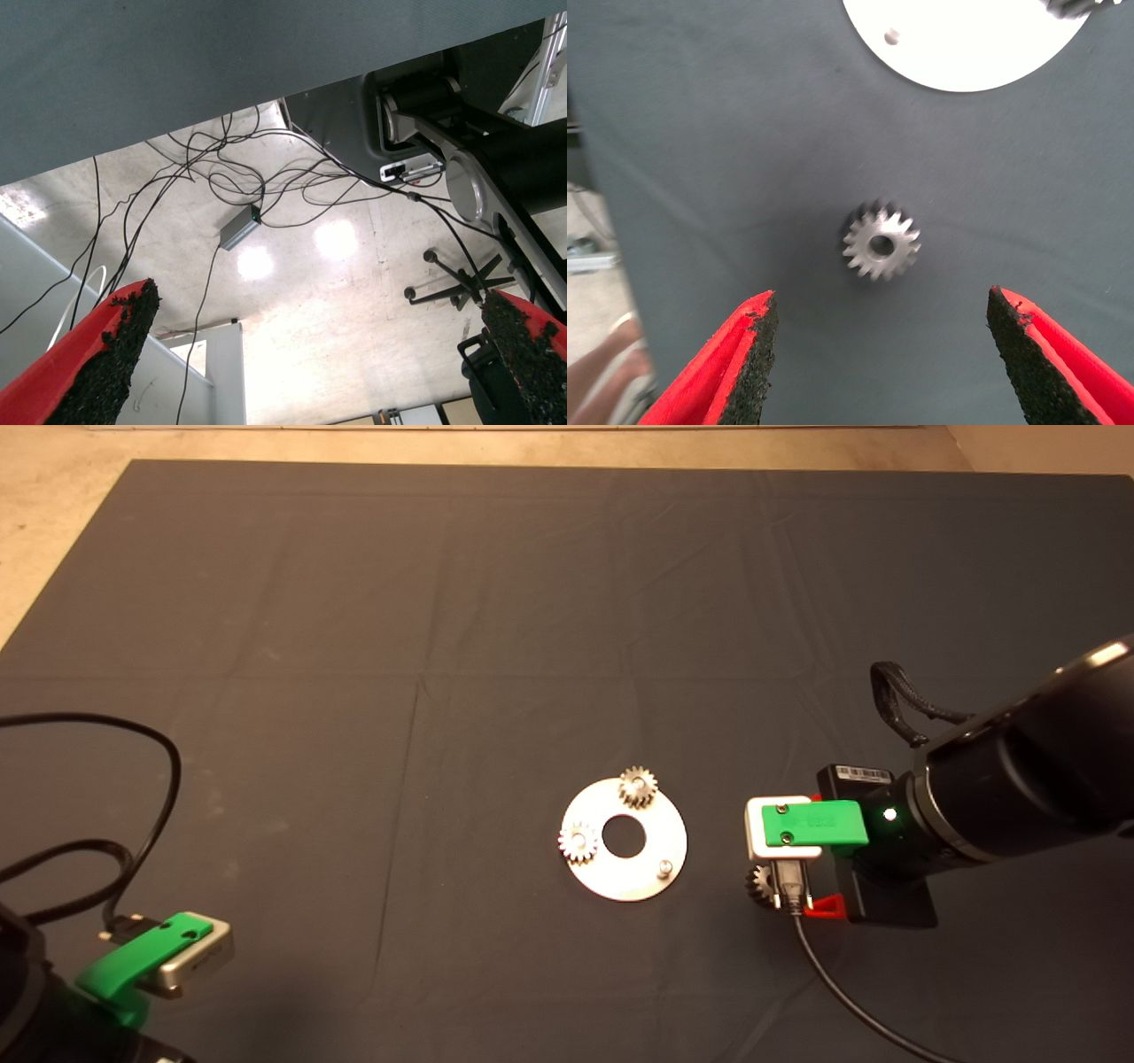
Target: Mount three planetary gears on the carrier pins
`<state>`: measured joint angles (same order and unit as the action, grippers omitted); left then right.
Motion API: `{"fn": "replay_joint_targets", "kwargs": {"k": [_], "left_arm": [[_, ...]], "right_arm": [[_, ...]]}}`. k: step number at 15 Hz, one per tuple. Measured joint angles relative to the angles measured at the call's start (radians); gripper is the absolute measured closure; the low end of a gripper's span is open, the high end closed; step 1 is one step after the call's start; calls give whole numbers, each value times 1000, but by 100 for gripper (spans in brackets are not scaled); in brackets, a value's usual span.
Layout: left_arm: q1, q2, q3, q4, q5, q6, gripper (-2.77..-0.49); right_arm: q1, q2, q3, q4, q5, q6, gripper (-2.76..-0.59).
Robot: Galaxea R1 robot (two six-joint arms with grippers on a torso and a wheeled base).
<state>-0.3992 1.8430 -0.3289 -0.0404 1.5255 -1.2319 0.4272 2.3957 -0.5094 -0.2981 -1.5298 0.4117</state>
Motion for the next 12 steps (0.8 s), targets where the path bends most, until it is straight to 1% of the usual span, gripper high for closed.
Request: {"fn": "replay_joint_targets", "kwargs": {"k": [2,3,5,8,11,12], "left_arm": [[0,1,0,-2,0,0,-262],[0,3,0,-2,0,0,-262],[0,7,0,-5,0,0,-262],[0,8,0,-6,0,0,-262],[-1,8,0,-13,0,0,-262],[-1,9,0,-15,0,0,-262]], "right_arm": [[-20,-6,0,-43,0,-21,-174],[-34,-12,0,-55,0,-27,-174],[-62,-24,0,-77,0,-49,-174],[-103,-42,-6,-100,0,-73,-174],[-130,-80,-8,-118,0,-108,-174],[-137,-92,-8,-131,0,-121,-174]]}}
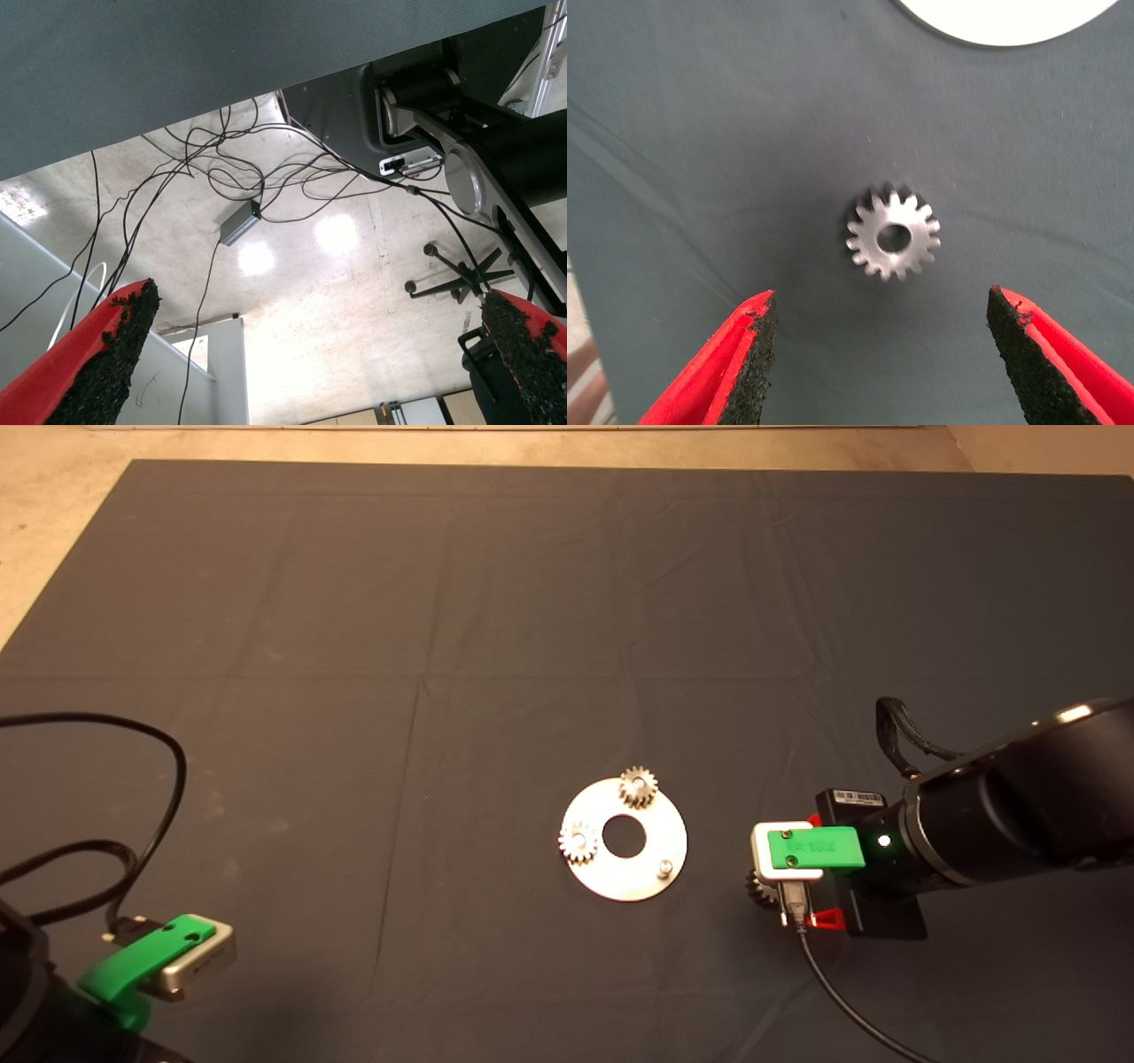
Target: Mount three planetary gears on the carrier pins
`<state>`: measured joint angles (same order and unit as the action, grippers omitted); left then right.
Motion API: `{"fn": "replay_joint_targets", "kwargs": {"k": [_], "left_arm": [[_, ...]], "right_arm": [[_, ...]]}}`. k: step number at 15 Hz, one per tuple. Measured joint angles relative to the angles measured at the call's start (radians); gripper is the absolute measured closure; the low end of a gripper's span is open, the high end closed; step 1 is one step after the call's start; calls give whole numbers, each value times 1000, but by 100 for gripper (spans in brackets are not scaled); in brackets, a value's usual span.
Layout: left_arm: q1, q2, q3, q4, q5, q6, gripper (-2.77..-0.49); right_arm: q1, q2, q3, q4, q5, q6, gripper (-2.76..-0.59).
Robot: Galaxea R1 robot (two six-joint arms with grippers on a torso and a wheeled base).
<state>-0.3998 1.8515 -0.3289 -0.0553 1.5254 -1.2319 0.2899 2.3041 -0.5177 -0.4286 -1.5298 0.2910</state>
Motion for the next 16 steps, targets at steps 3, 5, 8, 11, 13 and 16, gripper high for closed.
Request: {"fn": "replay_joint_targets", "kwargs": {"k": [3,5,8,11,13,16], "left_arm": [[0,0,0,-5,0,0,-262],[0,1,0,-5,0,0,-262],[0,3,0,-5,0,0,-262],[0,5,0,-5,0,0,-262],[0,5,0,-5,0,0,-262],[0,5,0,-6,0,0,-262]], "right_arm": [[-30,-26,-2,-39,0,-33,-174],[-42,-41,-3,-61,0,-46,-174],[-71,-45,-4,-78,0,-57,-174],[-107,-55,-4,-103,0,-62,-174],[-137,-55,-6,-122,0,-63,-174],[-170,-55,-6,-167,0,-66,-174]]}}
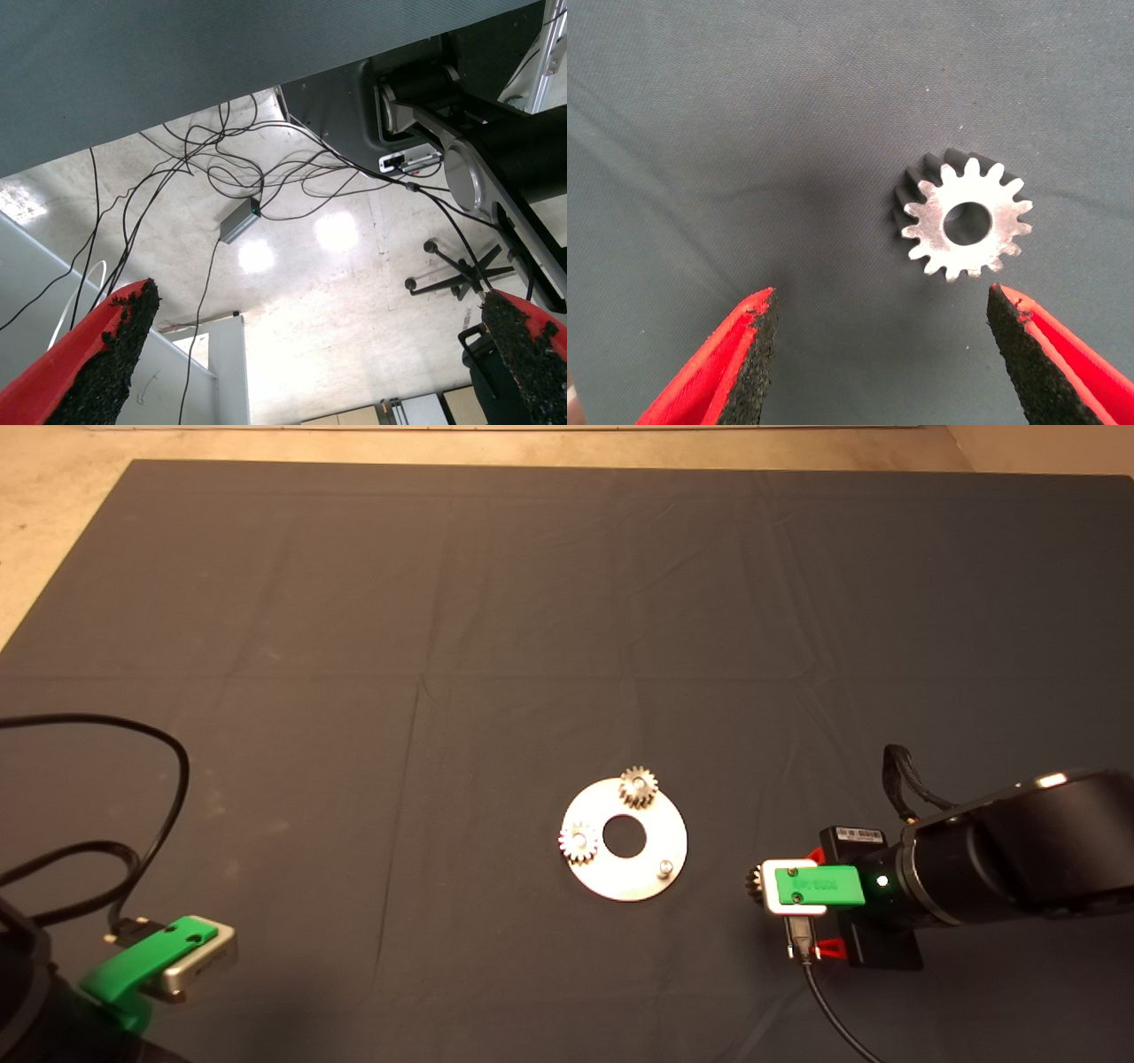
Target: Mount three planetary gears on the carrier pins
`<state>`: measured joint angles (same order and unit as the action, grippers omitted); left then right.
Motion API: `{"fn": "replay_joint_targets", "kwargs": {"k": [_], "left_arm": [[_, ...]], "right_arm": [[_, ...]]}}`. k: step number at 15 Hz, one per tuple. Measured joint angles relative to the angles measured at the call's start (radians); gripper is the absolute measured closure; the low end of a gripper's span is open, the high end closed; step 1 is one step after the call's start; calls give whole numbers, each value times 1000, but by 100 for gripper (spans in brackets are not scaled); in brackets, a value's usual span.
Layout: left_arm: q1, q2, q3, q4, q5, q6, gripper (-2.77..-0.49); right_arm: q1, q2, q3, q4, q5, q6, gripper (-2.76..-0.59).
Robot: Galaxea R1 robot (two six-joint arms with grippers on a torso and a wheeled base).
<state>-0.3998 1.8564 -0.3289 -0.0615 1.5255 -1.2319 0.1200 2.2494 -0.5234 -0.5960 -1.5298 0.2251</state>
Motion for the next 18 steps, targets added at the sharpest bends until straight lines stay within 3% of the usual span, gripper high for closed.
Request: {"fn": "replay_joint_targets", "kwargs": {"k": [6,11,18], "left_arm": [[0,0,0,-15,0,0,-262],[0,0,0,-22,0,0,-262],[0,0,0,-25,0,0,-262]], "right_arm": [[-23,0,-41,-86,0,0,-174],[-29,3,-82,-103,0,-1,-174],[-32,17,-95,-107,0,-4,-174]]}}
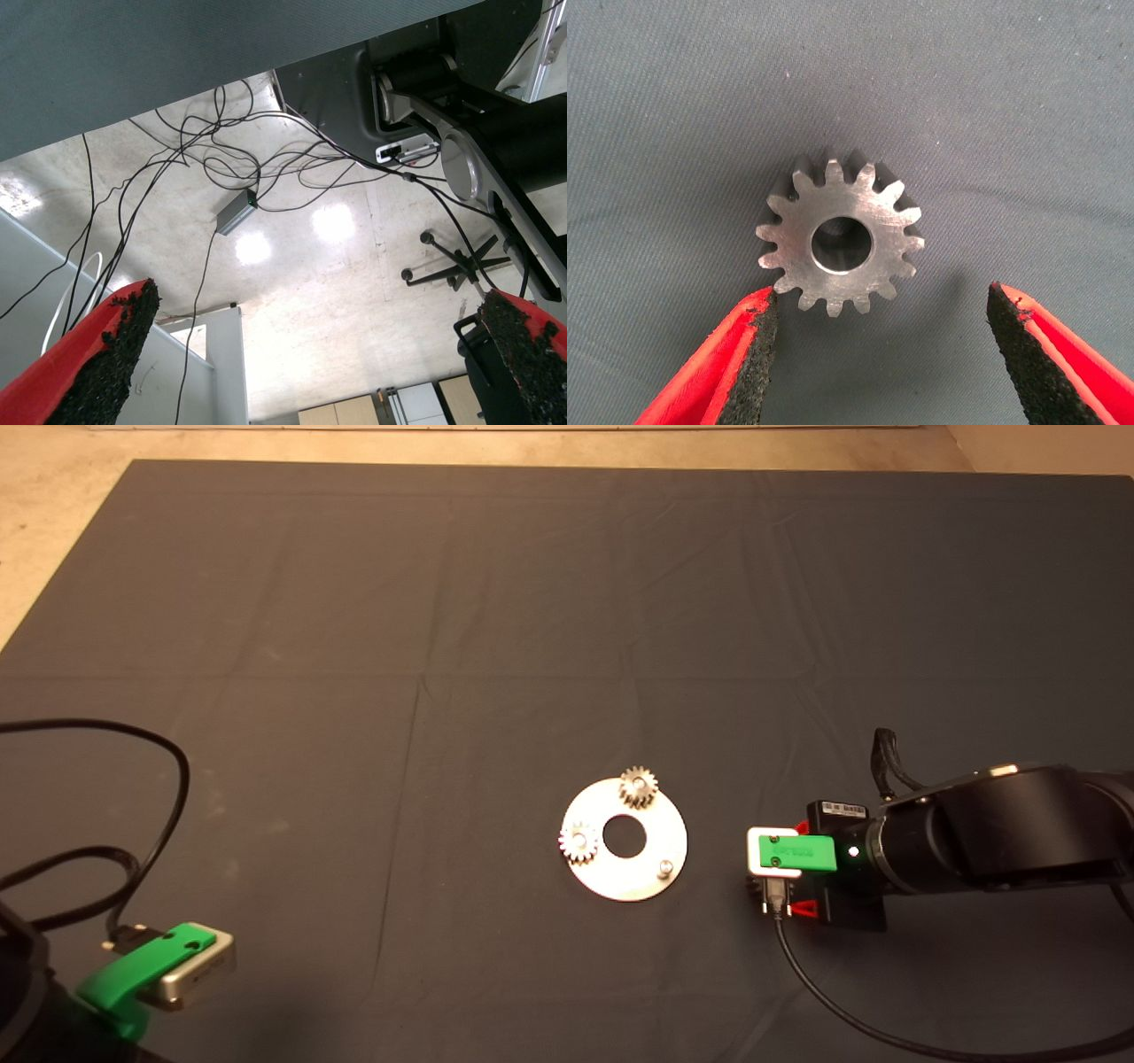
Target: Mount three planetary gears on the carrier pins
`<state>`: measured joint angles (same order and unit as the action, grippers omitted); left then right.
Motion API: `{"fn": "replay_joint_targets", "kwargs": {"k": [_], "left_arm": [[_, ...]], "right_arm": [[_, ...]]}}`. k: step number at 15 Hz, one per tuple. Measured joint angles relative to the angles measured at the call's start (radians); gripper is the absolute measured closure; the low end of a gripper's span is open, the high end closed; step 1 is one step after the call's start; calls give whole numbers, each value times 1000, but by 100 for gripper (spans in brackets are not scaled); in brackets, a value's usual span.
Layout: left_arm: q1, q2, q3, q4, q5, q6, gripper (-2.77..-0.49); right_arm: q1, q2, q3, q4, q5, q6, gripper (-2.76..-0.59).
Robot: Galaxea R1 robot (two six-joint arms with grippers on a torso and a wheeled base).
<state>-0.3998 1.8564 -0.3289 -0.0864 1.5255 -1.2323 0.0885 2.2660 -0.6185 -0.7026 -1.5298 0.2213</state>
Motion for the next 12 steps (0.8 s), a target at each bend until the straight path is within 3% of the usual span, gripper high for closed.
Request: {"fn": "replay_joint_targets", "kwargs": {"k": [10,12], "left_arm": [[0,0,0,-4,0,0,-262],[0,0,0,-5,0,0,-262]], "right_arm": [[-40,25,0,-1,-1,0,-174],[-41,34,0,-3,0,1,-189]]}}
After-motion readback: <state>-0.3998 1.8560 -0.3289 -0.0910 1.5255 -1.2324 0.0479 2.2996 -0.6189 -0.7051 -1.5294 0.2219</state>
